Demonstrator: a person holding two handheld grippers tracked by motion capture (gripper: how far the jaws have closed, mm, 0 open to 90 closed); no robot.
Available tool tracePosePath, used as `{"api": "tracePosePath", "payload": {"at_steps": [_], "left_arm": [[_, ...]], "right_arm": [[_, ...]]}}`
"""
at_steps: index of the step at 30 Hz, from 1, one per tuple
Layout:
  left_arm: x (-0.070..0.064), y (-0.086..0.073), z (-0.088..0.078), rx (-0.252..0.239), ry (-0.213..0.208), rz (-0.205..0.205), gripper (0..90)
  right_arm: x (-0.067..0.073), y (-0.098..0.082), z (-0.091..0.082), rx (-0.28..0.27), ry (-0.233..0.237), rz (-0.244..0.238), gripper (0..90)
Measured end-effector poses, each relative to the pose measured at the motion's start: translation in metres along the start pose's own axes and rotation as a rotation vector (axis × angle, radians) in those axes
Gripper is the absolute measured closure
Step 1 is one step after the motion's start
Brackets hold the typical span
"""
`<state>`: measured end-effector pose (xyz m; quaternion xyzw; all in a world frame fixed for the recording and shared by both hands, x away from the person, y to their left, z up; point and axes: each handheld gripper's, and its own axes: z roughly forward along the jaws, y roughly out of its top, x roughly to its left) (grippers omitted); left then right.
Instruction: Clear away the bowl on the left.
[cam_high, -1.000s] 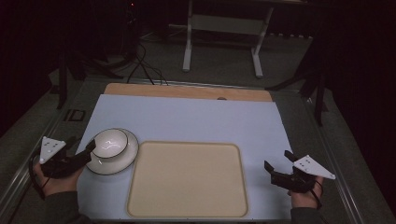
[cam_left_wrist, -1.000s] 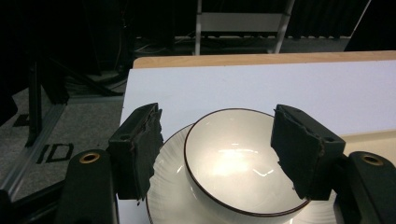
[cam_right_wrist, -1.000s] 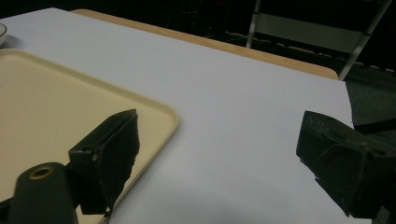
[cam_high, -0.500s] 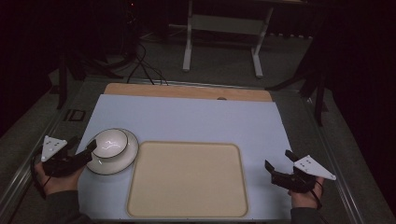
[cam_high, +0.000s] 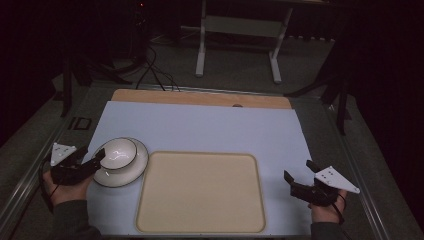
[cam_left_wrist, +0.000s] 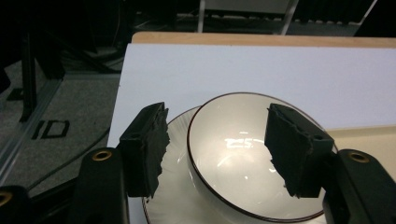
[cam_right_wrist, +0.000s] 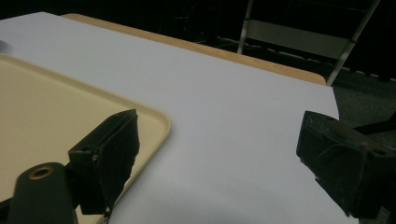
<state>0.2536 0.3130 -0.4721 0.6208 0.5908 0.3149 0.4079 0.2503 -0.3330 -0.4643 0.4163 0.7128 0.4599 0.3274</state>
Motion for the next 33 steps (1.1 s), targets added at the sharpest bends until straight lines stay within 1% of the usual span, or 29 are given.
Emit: {"api": "tracePosePath", "payload": {"at_steps": [2,5,8,9,10,11,13,14,15,19,23,24,25,26,28,29,30,33], "left_arm": [[-0.001,0.000,0.003,0.009,-0.004,-0.002,41.6],[-0.001,0.000,0.006,0.012,-0.009,-0.024,41.7],[-0.002,-0.001,0.010,0.019,-0.020,-0.033,42.1],[-0.002,-0.001,0.010,0.019,-0.020,-0.033,42.2],[-0.003,-0.001,0.012,0.030,-0.004,-0.026,42.1],[-0.003,-0.002,0.012,0.031,0.004,-0.028,41.9],[-0.002,-0.002,0.012,0.031,0.005,-0.031,42.4],[-0.002,-0.002,0.012,0.025,0.008,-0.041,44.3],[0.000,-0.002,0.012,0.027,0.001,-0.051,44.8],[0.000,-0.004,0.015,0.045,-0.002,-0.053,45.4],[-0.001,-0.005,0.018,0.071,0.020,-0.040,45.6],[-0.001,-0.005,0.019,0.079,0.031,-0.033,45.1],[-0.001,-0.006,0.020,0.089,0.052,-0.026,43.8],[-0.001,-0.006,0.021,0.095,0.060,-0.025,43.1],[-0.002,-0.007,0.024,0.118,0.091,-0.015,41.8],[-0.002,-0.007,0.024,0.118,0.091,-0.015,41.6],[-0.001,-0.008,0.027,0.147,0.110,-0.010,41.7],[-0.001,-0.008,0.028,0.156,0.110,-0.013,42.5]], "right_arm": [[0.000,0.001,0.001,-0.005,-0.002,0.000,12.8],[0.000,0.002,0.002,-0.008,-0.003,-0.005,12.8],[0.001,0.002,0.002,-0.010,-0.016,-0.010,12.7],[0.002,0.002,0.002,-0.012,-0.020,-0.012,12.6],[0.002,0.002,0.002,-0.013,-0.024,-0.012,12.6],[0.002,0.002,0.003,-0.013,-0.022,-0.012,12.6],[0.002,0.002,0.002,-0.013,-0.024,-0.016,12.6],[0.003,0.002,0.002,-0.013,-0.022,-0.019,12.6],[0.003,0.002,0.002,-0.013,-0.022,-0.020,12.6],[0.003,0.002,0.002,-0.015,-0.021,-0.019,12.6],[0.004,0.002,0.001,-0.015,-0.026,-0.020,12.6],[0.004,0.002,0.001,-0.015,-0.028,-0.019,12.6],[0.004,0.002,0.001,-0.015,-0.028,-0.018,12.5],[0.004,0.002,0.001,-0.017,-0.027,-0.017,12.5],[0.004,0.002,0.000,-0.018,-0.028,-0.018,12.6],[0.004,0.002,0.000,-0.018,-0.028,-0.018,12.6],[0.004,0.002,0.000,-0.018,-0.028,-0.017,12.5],[0.004,0.002,0.000,-0.017,-0.030,-0.017,12.5]]}}
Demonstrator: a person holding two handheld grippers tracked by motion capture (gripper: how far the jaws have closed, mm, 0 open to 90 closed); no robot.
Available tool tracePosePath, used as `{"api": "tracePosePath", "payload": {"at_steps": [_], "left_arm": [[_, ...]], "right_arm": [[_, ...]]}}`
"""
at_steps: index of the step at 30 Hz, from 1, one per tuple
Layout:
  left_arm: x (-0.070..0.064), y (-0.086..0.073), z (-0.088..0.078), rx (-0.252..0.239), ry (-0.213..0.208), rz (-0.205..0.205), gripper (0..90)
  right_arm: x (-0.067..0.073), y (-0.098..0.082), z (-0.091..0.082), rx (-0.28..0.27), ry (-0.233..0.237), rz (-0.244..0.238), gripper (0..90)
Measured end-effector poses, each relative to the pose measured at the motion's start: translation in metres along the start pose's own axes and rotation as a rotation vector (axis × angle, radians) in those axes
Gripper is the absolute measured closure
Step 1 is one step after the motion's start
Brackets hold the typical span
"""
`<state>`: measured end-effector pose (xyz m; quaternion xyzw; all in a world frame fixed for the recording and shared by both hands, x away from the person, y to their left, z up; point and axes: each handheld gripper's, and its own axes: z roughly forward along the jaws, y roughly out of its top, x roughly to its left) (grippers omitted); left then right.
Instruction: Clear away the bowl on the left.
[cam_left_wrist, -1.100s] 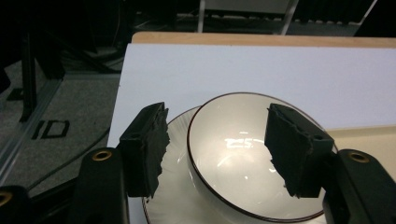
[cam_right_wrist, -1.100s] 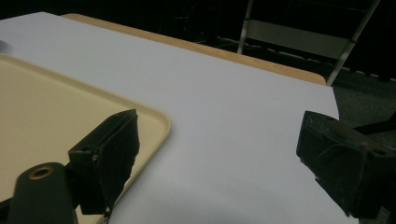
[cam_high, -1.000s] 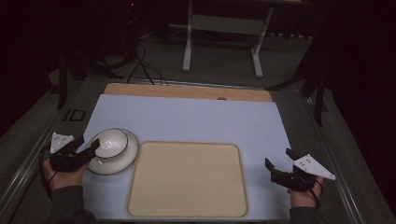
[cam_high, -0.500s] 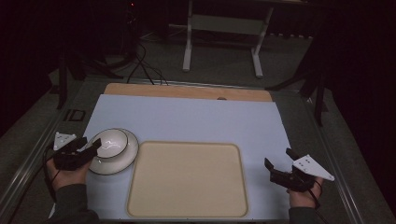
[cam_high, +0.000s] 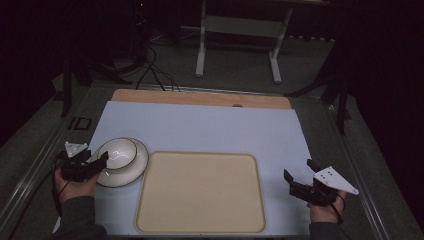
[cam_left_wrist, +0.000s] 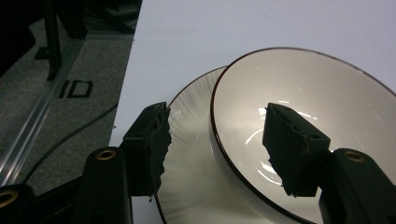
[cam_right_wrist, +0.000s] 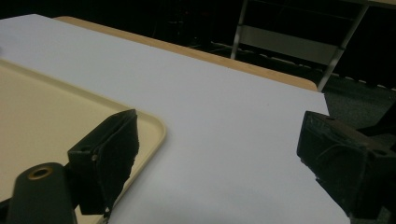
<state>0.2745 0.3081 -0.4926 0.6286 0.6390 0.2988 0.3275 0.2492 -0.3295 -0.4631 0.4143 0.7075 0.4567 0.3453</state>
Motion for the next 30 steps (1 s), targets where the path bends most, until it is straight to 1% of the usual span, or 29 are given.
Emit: {"api": "tracePosePath", "payload": {"at_steps": [4,7,8,9,10,11,12,14,16,20,23,26,30], "left_arm": [[0.000,0.000,0.006,0.043,-0.001,-0.010,48.5],[0.001,-0.001,0.009,0.057,-0.032,-0.024,53.8],[0.003,-0.001,0.011,0.065,-0.046,-0.045,55.1],[0.004,-0.001,0.011,0.070,-0.054,-0.055,55.4],[0.006,-0.001,0.011,0.068,-0.062,-0.072,55.9],[0.007,-0.001,0.010,0.067,-0.068,-0.084,55.9],[0.007,-0.001,0.010,0.067,-0.068,-0.084,55.9],[0.010,-0.002,0.012,0.081,-0.079,-0.116,55.9],[0.010,-0.003,0.014,0.094,-0.084,-0.121,55.8],[0.008,-0.003,0.016,0.110,-0.087,-0.115,57.6],[0.007,-0.002,0.018,0.122,-0.095,-0.133,58.6],[0.006,-0.002,0.020,0.133,-0.097,-0.136,60.1],[0.007,-0.001,0.023,0.142,-0.109,-0.156,62.3]], "right_arm": [[0.000,0.000,0.000,0.000,0.000,-0.001,12.5],[0.000,0.000,0.000,-0.004,0.001,0.001,12.6],[0.000,0.000,-0.001,-0.004,0.000,0.004,12.5],[0.000,0.000,-0.001,-0.006,-0.001,0.004,12.6],[0.000,0.000,-0.001,-0.006,-0.001,0.004,12.6],[0.000,0.000,-0.001,-0.006,-0.001,0.005,12.6],[0.000,0.000,-0.001,-0.005,-0.002,0.005,12.6],[0.000,0.000,-0.001,-0.004,-0.001,0.005,12.6],[0.001,0.000,0.000,-0.001,0.001,0.000,12.6],[0.001,0.000,-0.001,-0.008,0.002,-0.002,12.6],[0.000,0.000,-0.001,-0.007,0.000,0.002,12.6],[0.001,0.000,0.000,-0.005,0.000,-0.002,12.6],[0.001,0.000,0.000,-0.004,-0.002,-0.003,12.6]]}}
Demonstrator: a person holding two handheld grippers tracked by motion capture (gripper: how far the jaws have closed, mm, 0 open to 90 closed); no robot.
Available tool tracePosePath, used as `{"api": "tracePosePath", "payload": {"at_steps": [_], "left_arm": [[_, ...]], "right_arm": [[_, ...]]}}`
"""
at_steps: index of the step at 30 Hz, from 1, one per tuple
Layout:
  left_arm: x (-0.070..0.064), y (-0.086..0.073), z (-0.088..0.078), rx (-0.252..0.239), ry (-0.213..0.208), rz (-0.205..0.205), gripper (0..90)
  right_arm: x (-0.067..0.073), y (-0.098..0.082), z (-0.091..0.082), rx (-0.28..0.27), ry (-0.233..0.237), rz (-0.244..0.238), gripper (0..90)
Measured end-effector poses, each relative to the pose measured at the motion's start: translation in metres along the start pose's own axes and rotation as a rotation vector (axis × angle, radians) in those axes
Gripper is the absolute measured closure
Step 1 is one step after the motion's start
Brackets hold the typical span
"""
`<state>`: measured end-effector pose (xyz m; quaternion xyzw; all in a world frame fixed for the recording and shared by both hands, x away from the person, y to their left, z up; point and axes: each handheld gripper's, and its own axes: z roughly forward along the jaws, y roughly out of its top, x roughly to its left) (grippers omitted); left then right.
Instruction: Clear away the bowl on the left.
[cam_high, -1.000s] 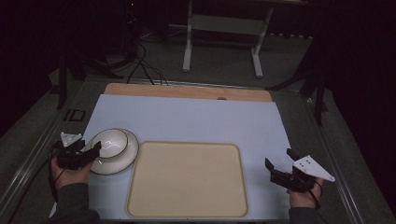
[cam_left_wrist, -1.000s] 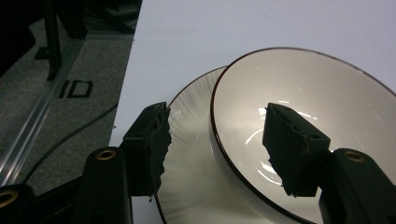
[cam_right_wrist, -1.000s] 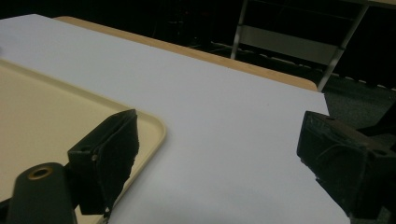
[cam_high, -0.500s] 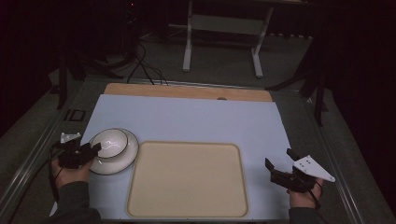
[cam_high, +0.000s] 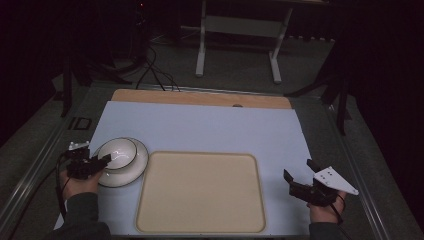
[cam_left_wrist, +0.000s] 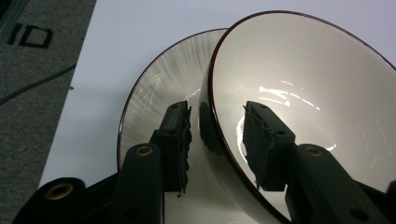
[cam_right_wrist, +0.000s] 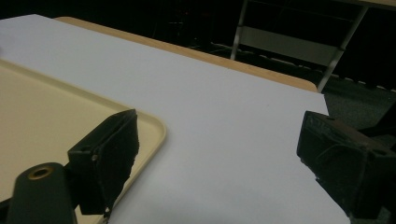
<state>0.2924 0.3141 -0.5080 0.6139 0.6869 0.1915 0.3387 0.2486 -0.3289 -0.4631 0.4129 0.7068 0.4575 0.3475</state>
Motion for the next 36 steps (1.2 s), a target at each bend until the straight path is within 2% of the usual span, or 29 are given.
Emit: {"api": "tracePosePath", "payload": {"at_steps": [5,9,15,28,36], "left_arm": [[0.003,0.002,0.003,0.000,-0.011,-0.044,65.2],[0.004,0.003,0.004,0.003,-0.029,-0.051,71.0],[0.008,0.003,0.004,0.005,-0.056,-0.083,78.3],[0.011,0.003,0.003,0.011,-0.052,-0.111,81.0],[0.015,0.002,0.000,-0.020,-0.110,-0.134,80.3]], "right_arm": [[0.000,0.000,0.000,-0.001,-0.001,0.001,12.6],[0.000,0.000,0.000,0.000,0.001,0.002,12.6],[0.000,0.000,0.000,0.002,0.005,0.000,12.6],[0.000,0.000,0.000,0.000,0.009,-0.003,12.6],[0.000,0.000,-0.001,-0.003,0.013,-0.001,12.7]]}}
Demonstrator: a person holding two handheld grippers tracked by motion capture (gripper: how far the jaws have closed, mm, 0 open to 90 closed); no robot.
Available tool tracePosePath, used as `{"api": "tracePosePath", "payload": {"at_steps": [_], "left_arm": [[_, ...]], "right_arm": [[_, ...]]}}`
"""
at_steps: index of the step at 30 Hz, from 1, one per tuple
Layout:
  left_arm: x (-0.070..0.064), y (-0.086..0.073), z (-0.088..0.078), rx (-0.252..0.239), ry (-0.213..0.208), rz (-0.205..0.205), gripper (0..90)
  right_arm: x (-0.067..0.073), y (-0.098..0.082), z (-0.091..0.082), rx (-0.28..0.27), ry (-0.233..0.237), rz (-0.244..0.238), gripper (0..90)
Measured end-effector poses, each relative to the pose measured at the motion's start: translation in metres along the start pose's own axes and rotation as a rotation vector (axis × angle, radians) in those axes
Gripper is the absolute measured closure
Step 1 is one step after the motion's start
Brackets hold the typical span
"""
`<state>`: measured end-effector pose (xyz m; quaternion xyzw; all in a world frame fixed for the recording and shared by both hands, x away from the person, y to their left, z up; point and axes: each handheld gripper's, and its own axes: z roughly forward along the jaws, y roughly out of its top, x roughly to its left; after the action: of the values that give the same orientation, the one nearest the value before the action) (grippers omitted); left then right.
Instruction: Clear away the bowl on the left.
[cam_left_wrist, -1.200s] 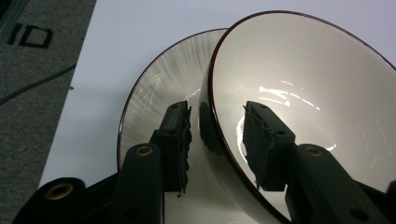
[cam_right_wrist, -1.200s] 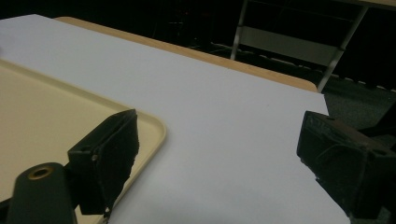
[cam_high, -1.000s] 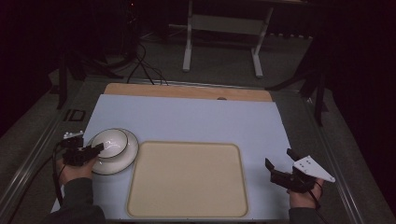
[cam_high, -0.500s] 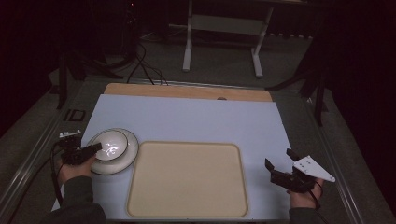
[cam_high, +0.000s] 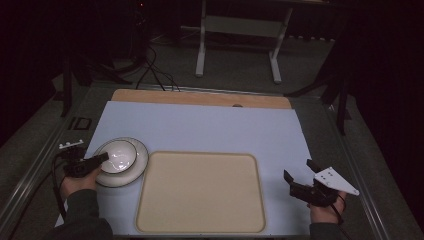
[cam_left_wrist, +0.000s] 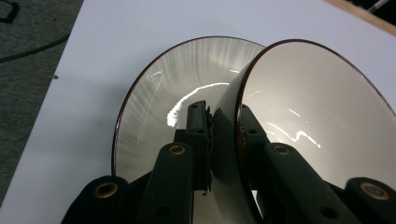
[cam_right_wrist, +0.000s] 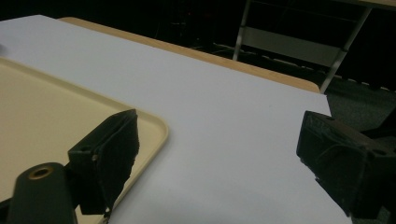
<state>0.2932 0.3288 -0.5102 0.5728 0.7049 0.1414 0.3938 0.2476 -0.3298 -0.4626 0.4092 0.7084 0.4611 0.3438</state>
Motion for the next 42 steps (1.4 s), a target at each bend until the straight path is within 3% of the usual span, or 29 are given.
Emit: {"api": "tracePosePath", "payload": {"at_steps": [11,29,42], "left_arm": [[0.000,0.000,-0.004,-0.011,-0.001,-0.003,79.6],[0.000,0.000,-0.017,-0.079,-0.064,-0.035,79.3],[-0.009,0.001,-0.024,-0.109,-0.102,-0.008,79.1]], "right_arm": [[-0.001,0.000,-0.002,-0.008,-0.004,0.001,12.8],[-0.001,0.000,-0.003,-0.013,-0.007,-0.002,12.8],[-0.002,0.000,-0.004,-0.017,-0.007,-0.003,12.8]]}}
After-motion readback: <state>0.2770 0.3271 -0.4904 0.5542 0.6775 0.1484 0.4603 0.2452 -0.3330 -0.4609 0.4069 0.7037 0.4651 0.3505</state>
